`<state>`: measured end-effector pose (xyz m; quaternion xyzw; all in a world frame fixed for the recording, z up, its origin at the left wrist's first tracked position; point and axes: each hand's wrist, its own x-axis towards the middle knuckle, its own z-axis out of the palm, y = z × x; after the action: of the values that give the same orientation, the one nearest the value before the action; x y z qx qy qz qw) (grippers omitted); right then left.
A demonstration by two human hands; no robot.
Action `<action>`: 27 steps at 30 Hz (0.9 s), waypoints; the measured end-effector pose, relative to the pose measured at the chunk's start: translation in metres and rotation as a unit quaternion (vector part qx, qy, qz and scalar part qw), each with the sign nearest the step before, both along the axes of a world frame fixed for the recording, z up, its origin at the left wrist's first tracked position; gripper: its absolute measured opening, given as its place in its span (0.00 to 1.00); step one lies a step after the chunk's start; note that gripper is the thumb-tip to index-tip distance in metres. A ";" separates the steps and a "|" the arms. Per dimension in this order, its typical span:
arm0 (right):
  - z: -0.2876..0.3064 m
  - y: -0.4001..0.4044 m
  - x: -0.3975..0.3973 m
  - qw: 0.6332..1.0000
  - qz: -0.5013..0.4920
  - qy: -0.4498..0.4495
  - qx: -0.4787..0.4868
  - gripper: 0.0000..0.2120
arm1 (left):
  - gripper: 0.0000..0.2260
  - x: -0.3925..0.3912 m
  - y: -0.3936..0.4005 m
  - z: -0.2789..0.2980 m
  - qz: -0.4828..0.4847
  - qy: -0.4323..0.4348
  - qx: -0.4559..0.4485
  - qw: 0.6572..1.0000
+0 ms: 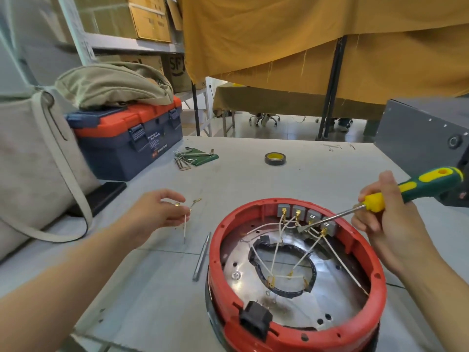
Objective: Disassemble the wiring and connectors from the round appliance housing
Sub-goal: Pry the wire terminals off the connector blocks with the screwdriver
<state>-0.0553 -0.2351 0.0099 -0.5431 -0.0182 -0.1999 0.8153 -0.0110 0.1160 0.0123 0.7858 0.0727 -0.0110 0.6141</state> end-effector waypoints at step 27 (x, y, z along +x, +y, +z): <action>0.007 -0.013 -0.003 0.999 -0.034 -0.030 -0.013 0.19 | 0.12 -0.024 -0.076 0.028 -0.147 -0.209 0.380 0.889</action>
<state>-0.0579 -0.2479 0.0167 -0.5476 -0.0264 -0.2438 0.8000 -0.0350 0.0400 0.0406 0.9450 -0.1755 0.0918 0.2603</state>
